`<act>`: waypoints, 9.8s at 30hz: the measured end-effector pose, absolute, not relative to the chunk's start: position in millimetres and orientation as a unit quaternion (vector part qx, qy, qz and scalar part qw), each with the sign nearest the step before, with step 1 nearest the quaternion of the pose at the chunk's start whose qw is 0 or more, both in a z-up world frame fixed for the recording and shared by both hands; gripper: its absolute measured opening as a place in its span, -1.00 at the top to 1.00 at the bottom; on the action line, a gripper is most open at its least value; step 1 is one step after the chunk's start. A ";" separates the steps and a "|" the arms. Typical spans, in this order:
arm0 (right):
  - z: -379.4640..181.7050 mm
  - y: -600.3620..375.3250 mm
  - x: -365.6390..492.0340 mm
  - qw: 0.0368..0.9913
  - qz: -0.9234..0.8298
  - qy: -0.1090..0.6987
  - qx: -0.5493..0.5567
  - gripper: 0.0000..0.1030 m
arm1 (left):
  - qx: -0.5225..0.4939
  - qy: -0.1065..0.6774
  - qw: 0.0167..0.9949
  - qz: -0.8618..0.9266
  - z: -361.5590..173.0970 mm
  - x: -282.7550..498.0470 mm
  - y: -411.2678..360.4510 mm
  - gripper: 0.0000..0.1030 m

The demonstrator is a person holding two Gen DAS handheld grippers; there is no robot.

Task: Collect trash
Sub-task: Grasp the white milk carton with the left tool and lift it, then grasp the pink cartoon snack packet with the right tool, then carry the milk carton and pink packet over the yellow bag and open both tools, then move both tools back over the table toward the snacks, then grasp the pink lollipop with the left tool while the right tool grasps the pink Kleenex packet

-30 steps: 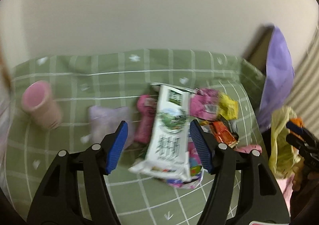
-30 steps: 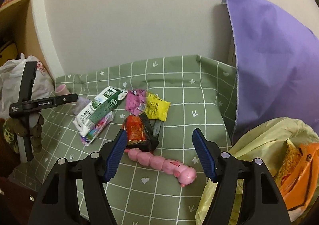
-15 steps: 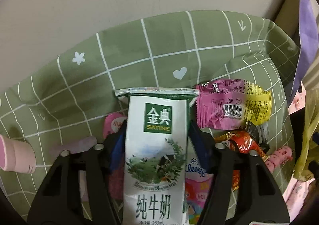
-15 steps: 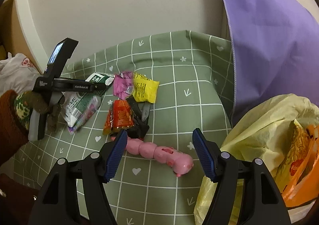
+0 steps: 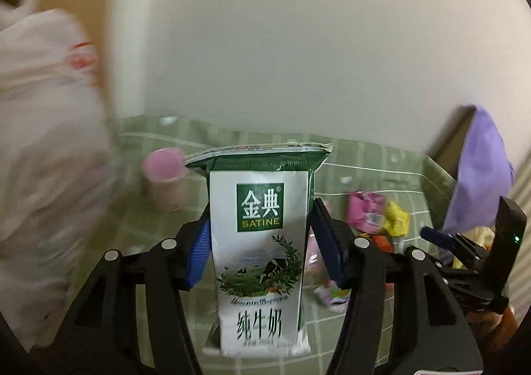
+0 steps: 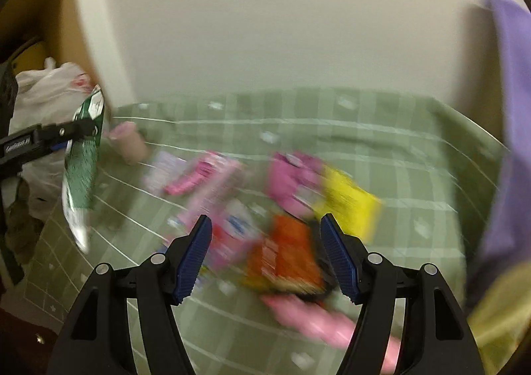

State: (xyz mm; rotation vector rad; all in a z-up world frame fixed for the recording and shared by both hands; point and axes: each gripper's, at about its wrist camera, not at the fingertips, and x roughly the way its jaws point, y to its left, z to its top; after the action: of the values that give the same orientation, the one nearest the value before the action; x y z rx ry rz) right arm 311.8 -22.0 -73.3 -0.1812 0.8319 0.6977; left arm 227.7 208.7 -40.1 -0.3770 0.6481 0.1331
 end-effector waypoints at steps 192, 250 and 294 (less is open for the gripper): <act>1.8 -380.7 194.9 0.945 -0.091 0.311 0.046 0.93 | -0.069 0.277 0.844 -0.454 -13.1 330.1 -257.4 0.05; -4.0 -179.3 254.1 0.921 0.180 0.343 0.031 -0.14 | 0.002 0.363 0.929 -0.068 -21.2 267.6 32.3 -0.27; -115.8 -25.7 278.0 0.806 0.342 0.474 -0.096 -0.11 | -0.167 0.444 0.880 0.032 -114.0 254.6 177.6 0.08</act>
State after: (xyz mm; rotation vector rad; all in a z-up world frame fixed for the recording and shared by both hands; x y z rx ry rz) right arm 278.0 -25.7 -115.8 -0.2064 1.0147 0.7316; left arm 254.6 177.6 -114.0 -0.3477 0.9256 0.0666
